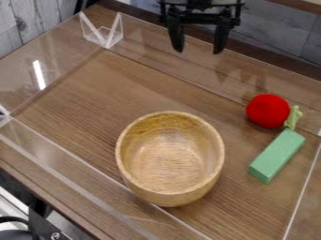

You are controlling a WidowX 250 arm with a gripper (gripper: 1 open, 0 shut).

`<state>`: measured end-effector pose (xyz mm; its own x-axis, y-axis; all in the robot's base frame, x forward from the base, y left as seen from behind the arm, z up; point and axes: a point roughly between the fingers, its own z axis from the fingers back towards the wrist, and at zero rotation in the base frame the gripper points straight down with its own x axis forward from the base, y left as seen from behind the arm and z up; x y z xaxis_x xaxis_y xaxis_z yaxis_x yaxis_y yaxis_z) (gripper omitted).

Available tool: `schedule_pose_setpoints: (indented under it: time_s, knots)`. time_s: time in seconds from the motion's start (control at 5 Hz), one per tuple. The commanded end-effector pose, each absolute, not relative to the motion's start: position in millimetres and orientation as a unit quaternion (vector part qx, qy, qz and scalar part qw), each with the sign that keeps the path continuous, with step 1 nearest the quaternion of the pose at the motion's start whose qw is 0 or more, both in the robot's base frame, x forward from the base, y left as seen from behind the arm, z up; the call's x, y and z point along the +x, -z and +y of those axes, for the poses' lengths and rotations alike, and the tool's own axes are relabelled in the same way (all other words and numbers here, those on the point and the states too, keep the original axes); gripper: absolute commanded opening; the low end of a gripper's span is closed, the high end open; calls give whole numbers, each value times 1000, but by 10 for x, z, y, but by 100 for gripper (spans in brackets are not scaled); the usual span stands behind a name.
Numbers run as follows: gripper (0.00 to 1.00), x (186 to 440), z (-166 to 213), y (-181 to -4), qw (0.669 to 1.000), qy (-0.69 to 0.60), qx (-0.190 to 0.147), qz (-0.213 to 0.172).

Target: Remove the green stick from the brown bowl and put it on the table

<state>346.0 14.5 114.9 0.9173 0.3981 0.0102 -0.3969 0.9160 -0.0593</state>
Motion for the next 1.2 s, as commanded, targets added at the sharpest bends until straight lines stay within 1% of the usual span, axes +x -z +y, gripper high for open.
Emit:
schedule_pose_setpoints:
  time_s: [0.0, 0.2, 0.6, 0.8, 1.0]
  knots:
    - [100, 3542, 281, -1383, 967, -244, -30, -64]
    - [100, 3534, 370, -1396, 960, -267, -30, -76]
    - [100, 3609, 479, -1501, 965, -240, -32, -97]
    - [0, 3577, 501, -1357, 969, -222, -29, -107]
    - [100, 3576, 554, -1217, 971, -208, -25, -112]
